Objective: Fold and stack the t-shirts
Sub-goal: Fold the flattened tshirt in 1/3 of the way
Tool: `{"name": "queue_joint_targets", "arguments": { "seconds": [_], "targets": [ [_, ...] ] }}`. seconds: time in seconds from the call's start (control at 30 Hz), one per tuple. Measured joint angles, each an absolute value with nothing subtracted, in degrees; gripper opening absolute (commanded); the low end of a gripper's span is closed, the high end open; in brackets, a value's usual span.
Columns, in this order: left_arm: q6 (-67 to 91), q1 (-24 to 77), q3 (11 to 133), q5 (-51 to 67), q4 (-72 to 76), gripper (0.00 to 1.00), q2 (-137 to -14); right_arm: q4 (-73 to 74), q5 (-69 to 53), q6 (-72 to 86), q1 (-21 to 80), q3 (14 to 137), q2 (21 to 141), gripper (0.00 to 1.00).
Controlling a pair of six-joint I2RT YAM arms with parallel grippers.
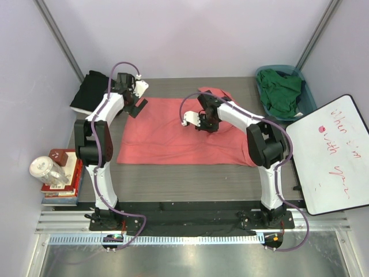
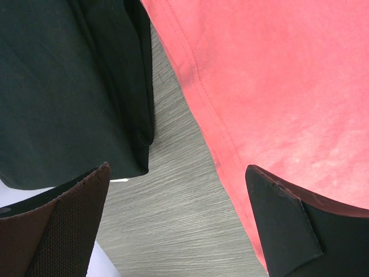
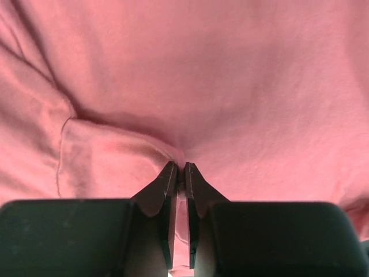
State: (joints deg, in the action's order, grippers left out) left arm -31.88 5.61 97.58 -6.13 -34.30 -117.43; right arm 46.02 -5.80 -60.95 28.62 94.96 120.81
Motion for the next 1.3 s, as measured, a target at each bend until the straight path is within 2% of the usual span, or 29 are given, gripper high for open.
{"name": "queue_joint_targets", "arguments": {
  "seconds": [0.17,0.33,0.37,0.43,0.67,0.8,1.03,1.17,1.3],
  "targets": [
    [-31.68,5.61,97.67,-5.93,-34.3,1.0,-117.67,42.98,-4.99,-60.86,29.15,95.22,120.81,0.2],
    [-31.62,5.61,98.72,-5.91,-34.35,1.0,-118.8,40.27,-3.88,-60.45,29.54,95.22,120.81,0.45],
    [-31.62,5.61,98.87,-5.91,-34.39,1.0,-118.91,39.79,-3.68,-60.29,29.63,95.22,120.81,0.59],
    [-31.55,5.61,99.2,-5.91,-34.37,1.0,-119.13,38.61,-3.16,-59.88,29.8,95.2,120.81,0.62],
    [-32.16,5.61,99.04,-5.63,-34.09,1.0,-119.07,31.18,0.78,-57.43,29.98,91.37,120.36,0.66],
    [-37.39,5.63,92.77,-1.85,-32.34,1.0,-115.46,28.49,2.63,-53.98,28.82,86.41,117.34,0.63],
    [-52.93,7.68,78.56,8.1,-38.24,1.0,-101.36,37.12,-3.42,-54.59,22.37,78.59,102.43,0.61],
    [-60.01,9.98,74.15,11.03,-40.97,1.0,-96.03,44.93,-6.0,-57.91,22.7,72.03,93.43,0.59],
    [-65.69,12.16,67.68,11.33,-42.09,1.0,-93.43,49.39,-7.81,-59.59,23.66,68.1,92.27,0.54]
  ]
}}
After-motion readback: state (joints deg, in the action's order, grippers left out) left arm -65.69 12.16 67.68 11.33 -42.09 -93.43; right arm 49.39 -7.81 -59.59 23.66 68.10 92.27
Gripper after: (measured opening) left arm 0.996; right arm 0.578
